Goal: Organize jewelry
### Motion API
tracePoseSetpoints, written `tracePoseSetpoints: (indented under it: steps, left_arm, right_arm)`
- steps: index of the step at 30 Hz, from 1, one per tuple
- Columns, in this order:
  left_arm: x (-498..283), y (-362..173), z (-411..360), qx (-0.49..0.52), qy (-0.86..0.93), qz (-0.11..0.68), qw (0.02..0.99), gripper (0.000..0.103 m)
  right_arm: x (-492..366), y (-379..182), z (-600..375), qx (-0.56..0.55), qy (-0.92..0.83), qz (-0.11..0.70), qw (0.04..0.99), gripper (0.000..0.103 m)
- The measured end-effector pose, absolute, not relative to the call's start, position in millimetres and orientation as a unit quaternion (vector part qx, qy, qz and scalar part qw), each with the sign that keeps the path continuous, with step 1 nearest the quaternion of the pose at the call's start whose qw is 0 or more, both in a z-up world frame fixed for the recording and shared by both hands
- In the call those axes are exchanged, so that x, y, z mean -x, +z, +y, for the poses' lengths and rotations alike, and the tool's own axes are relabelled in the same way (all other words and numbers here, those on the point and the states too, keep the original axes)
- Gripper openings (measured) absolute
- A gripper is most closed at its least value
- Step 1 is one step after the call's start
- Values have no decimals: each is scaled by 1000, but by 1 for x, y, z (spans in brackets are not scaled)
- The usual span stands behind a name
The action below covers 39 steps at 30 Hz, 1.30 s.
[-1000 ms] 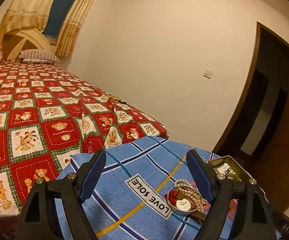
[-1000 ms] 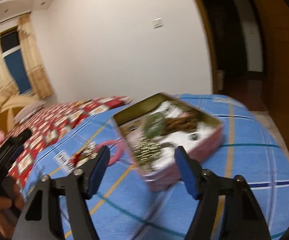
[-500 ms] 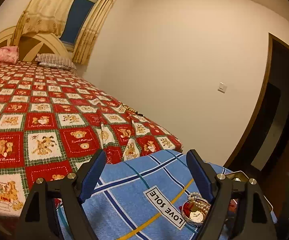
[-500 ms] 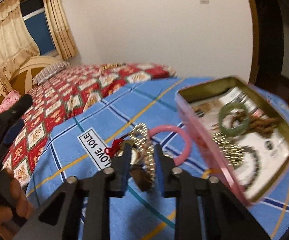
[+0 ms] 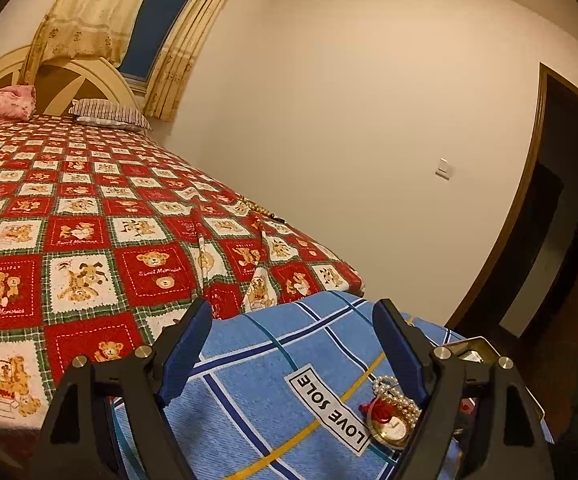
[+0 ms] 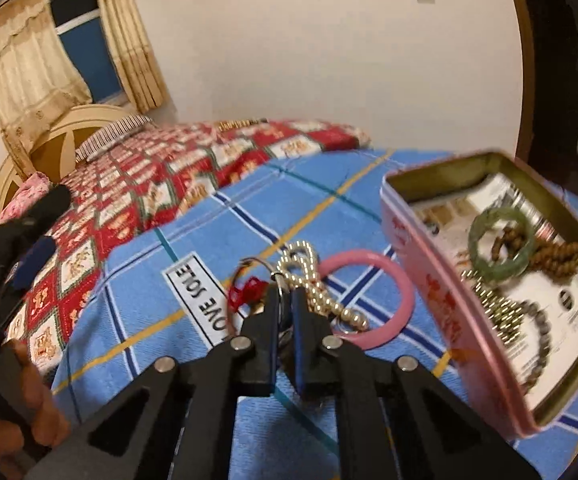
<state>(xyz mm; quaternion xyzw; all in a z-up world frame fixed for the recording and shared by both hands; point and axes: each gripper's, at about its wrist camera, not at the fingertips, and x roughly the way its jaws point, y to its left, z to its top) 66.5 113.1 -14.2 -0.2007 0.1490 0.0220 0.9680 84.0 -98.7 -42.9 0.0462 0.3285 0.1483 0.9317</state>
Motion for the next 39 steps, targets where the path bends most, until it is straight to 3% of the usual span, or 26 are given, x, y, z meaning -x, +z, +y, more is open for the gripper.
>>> tracePoseSetpoints:
  steps: [8,13,16,21,22,24,27,31,33,39]
  left_arm:
    - [-74,-18,103,202,-27,179,963,82]
    - [-99,-34,79,189,-99,277,937,82]
    - [-114,-43,52,142,-126,333,924,82]
    - [-127,-45,5,31,-139,360,922,81]
    - [-129,-48,2,23,-136,366,920,78]
    - [-136,-54,1,19,-132,389,911,48]
    - [-144,-60,9,42,-133,415,899,42]
    - [-144,-61,13,64,-147,415,895,14]
    - [-143,-60,15,75,-150,410,897,8]
    - [-134,-46,26,110,-169,353,914,8]
  right_arm:
    - [-56,-10,-129,-85,140,236,958,10]
    - [-45,0,-151,-93,98,197,971,10]
    - [-46,0,-162,-101,79,196,972,10]
    - [-47,-1,-170,-117,78,200,970,10]
    - [-47,-2,-171,-116,78,200,970,10]
    - [-46,-1,-172,-118,81,198,970,10]
    - [-46,-1,-173,-116,82,196,970,10]
    - [-45,-1,-174,-118,87,197,969,10]
    - [-45,-1,-176,-124,88,197,969,10]
    - [-35,3,-203,-178,87,178,964,10]
